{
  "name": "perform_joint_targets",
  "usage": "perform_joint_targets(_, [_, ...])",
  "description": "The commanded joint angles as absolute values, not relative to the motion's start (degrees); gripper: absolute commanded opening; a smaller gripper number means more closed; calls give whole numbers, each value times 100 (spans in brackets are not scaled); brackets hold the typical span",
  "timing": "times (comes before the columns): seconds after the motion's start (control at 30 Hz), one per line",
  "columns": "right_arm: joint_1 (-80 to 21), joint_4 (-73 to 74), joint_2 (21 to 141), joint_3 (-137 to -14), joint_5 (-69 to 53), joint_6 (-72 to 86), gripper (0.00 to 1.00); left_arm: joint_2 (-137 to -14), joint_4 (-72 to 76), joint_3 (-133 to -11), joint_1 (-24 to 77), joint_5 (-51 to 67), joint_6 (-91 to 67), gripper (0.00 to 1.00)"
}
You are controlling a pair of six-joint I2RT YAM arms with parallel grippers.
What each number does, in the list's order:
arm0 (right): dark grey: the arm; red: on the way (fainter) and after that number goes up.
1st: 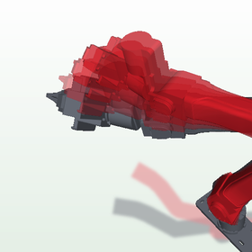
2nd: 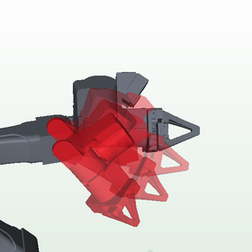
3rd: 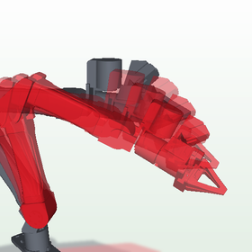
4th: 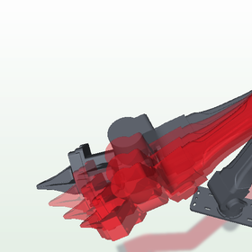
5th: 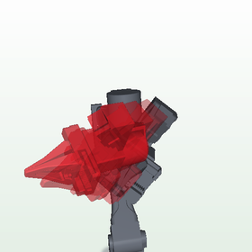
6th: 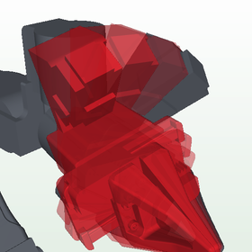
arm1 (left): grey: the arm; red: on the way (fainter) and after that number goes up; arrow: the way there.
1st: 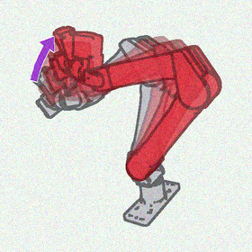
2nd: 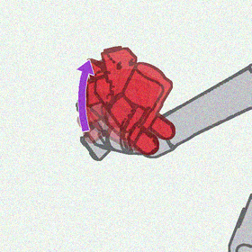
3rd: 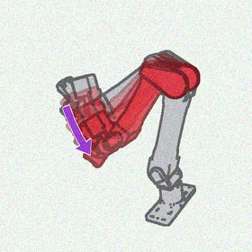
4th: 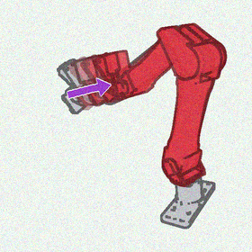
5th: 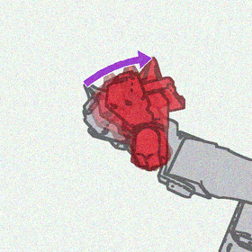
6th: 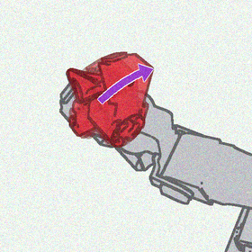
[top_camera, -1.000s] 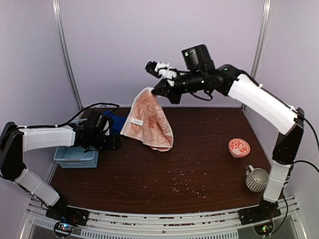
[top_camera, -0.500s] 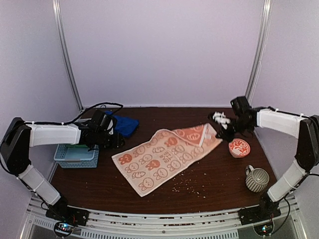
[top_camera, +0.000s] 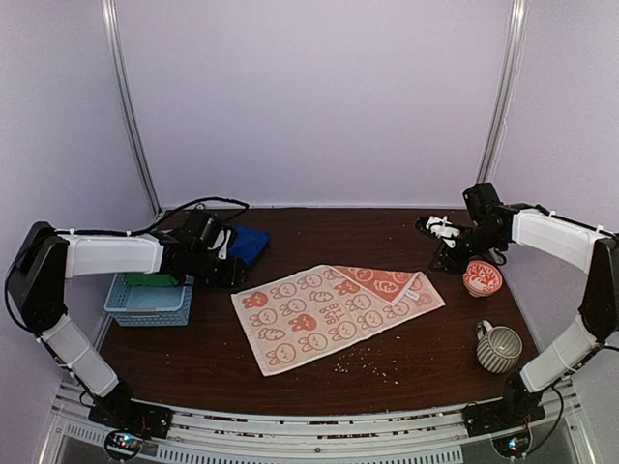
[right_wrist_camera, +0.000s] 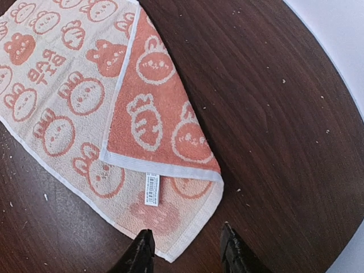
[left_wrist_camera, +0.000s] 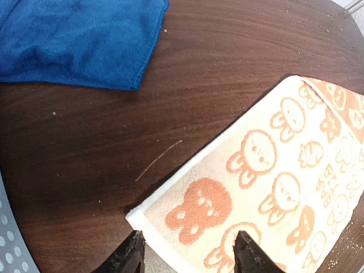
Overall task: Roll the towels
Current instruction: Flatten out the towel at the center of the board, then pick up the towel from the center of the board.
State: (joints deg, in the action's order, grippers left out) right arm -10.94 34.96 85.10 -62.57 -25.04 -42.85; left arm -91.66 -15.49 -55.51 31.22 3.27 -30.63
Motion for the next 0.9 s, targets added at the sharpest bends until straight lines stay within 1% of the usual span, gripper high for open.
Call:
perform_joint_targets(0.0, [-1575,3557,9105,-6497,-2425,-4287,39,-9372,-2100,-5780,3137,420,-3136,55])
perform_joint_targets(0.1, [-1980,3516,9456,-6695,-1959,-4561,37,-9671,-2579,-5991,3133,277,-3316,60])
perform_joint_targets(0.17, [-2171,3529,9679,-6850,-1772,-4595,37,-9740,-2676,-6004,3127,157,-3443,66])
perform_joint_targets(0.2, [-2252,3540,9791,-6922,-1732,-4582,37,-9766,-2713,-6020,3123,87,-3480,67])
perform_joint_targets(0.33, [-2483,3589,10126,-7065,-1655,-4545,40,-10025,-2965,-6169,3093,-179,-3537,68])
perform_joint_targets(0.43, [-2608,3557,10326,-7043,-1466,-4539,42,-10159,-2852,-6179,3018,-149,-3550,67])
perform_joint_targets(0.53, [-2620,3454,10464,-7040,-1284,-4456,42,-10271,-2657,-6259,2953,23,-3474,59])
perform_joint_targets(0.6, [-2619,3447,10537,-7084,-1182,-4398,42,-10368,-2650,-6375,2939,77,-3406,56])
perform_joint_targets(0.87, [-2621,3595,10593,-7102,-1379,-4411,44,-10666,-2598,-6586,2927,88,-3342,50])
